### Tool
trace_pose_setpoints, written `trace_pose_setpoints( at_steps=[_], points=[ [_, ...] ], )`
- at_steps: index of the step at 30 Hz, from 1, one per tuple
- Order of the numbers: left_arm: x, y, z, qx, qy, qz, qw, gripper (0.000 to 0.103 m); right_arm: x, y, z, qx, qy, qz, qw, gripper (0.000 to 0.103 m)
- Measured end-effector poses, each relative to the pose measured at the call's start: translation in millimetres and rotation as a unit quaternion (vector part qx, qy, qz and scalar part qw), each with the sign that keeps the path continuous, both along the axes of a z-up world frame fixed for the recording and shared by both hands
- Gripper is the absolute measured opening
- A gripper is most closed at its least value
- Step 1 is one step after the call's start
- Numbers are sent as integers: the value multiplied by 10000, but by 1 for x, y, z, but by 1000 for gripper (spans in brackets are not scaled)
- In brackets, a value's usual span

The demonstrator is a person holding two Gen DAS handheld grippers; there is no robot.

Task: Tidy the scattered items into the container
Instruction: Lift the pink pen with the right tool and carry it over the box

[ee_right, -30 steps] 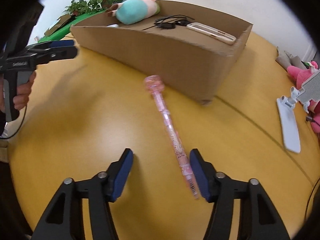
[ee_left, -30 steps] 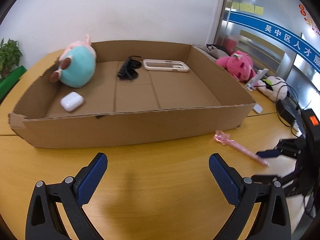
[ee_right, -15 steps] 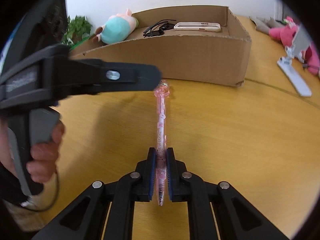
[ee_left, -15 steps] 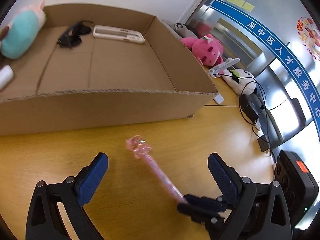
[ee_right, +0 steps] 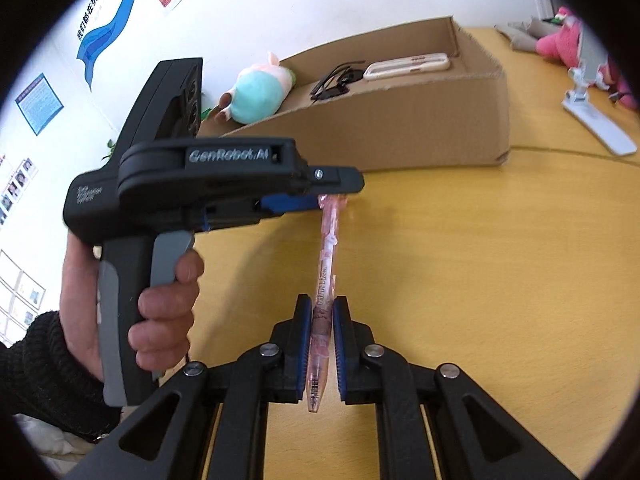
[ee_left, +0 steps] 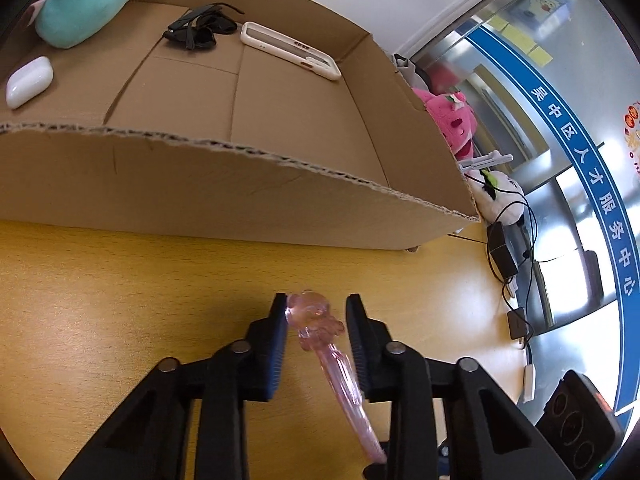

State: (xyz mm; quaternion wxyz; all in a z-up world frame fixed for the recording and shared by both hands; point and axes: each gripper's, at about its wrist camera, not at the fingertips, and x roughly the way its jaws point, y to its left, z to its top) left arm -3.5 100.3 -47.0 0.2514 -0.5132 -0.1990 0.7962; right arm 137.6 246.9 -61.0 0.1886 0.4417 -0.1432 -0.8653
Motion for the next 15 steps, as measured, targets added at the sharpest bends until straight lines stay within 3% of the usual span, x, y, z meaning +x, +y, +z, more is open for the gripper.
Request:
trace_pose_setpoints(
  at_steps=[6,15],
  points=[
    [5,1,6,-26,102,-153,9998,22,-2,-19,-7,-164,-173,327,9992,12],
    [15,-7,64,-185,818,-237,9962,19,-5,-27,15,-188,99,547,9983,12]
  ],
)
